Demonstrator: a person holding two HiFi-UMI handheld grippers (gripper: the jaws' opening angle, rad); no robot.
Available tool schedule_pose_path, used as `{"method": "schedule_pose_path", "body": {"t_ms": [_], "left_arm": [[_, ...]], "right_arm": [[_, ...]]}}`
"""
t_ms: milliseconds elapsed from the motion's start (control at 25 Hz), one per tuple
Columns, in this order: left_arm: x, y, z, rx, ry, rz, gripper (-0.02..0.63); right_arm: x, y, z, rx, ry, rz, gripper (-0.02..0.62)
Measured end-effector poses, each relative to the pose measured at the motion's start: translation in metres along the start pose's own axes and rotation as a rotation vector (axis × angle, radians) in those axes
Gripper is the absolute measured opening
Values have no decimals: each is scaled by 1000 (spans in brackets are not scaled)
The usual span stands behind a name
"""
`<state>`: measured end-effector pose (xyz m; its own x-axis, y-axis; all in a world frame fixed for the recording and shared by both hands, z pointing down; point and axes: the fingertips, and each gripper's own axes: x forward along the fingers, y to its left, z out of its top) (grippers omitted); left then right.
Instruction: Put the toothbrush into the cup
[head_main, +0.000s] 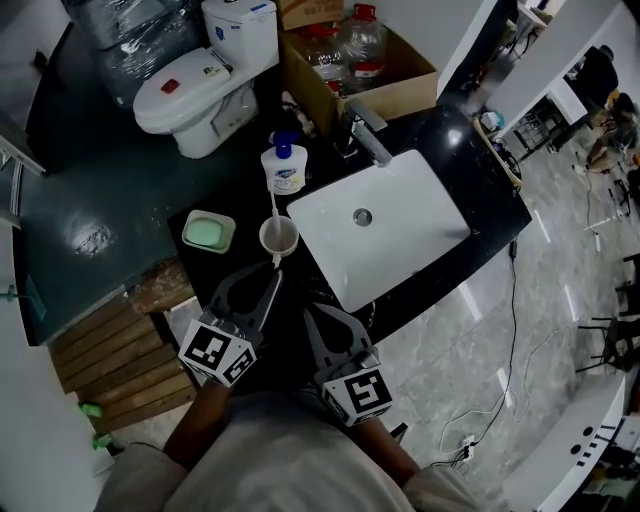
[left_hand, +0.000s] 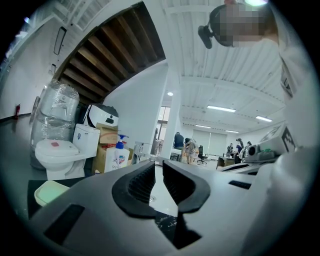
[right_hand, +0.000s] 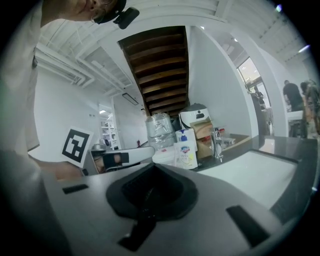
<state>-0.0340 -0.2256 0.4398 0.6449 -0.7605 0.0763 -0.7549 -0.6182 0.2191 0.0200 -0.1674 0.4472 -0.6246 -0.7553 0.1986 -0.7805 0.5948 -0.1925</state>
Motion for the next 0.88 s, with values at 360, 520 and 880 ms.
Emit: {"method": "schedule_pose_path", "body": {"t_ms": [360,520,880], "left_arm": [[-27,-22,-7,-26,1,-10,17],[-35,-33,-18,-40,12,-32,11],[-43,-48,-37,0,49,-64,9]], "right_arm": [[-1,9,4,-19,-22,44,6],[0,14,3,-18,-18,67,6],[1,19,-4,-21,7,87,5]]}}
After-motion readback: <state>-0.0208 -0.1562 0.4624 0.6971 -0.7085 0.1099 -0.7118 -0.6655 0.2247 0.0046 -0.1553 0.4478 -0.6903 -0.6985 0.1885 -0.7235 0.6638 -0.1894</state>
